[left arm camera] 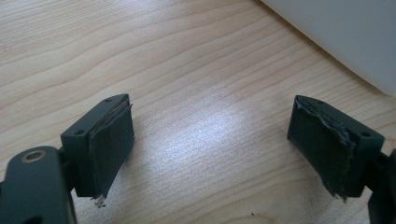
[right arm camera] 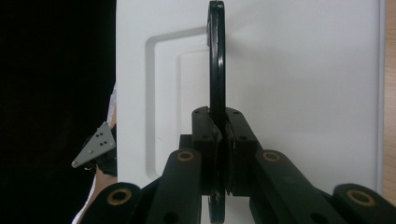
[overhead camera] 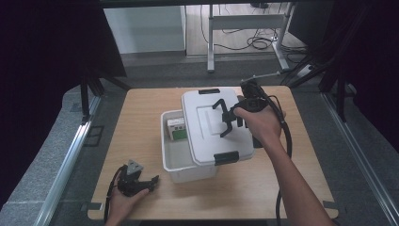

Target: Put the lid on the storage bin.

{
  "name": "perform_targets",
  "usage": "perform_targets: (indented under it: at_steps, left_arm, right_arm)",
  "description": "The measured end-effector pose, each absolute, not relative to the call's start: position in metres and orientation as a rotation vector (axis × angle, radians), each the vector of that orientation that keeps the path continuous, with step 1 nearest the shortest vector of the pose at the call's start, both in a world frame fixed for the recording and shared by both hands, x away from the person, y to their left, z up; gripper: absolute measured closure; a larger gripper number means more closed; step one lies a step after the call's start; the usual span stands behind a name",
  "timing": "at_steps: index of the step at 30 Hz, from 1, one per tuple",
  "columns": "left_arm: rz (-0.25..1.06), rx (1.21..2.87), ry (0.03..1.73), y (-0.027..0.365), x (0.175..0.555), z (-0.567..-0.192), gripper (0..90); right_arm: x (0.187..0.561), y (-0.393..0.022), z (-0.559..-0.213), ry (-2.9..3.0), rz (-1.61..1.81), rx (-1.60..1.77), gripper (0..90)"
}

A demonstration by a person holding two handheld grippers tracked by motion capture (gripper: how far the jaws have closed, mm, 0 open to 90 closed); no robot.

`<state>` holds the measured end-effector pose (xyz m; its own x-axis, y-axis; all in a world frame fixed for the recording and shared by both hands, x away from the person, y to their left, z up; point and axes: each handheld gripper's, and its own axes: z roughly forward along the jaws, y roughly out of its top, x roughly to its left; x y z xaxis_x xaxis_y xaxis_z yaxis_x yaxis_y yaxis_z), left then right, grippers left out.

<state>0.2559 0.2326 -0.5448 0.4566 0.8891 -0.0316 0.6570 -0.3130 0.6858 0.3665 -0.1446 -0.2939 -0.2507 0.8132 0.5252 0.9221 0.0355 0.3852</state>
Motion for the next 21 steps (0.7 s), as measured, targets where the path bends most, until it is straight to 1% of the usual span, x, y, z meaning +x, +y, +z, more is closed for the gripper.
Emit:
perform_targets:
  at_steps: [10, 21]
  left_arm:
    - [0.472, 2.074, 1.284, 0.233, 0.256, -0.545, 14.3]
    - [0.47, 2.077, 1.284, 0.233, 0.256, -0.545, 14.3]
  right_arm:
    - [0.372, -0.129, -0.298, -2.125, -1.004, -1.813, 84.7]
    - [0.377, -0.097, -0.308, -2.125, -0.955, -1.806, 84.7]
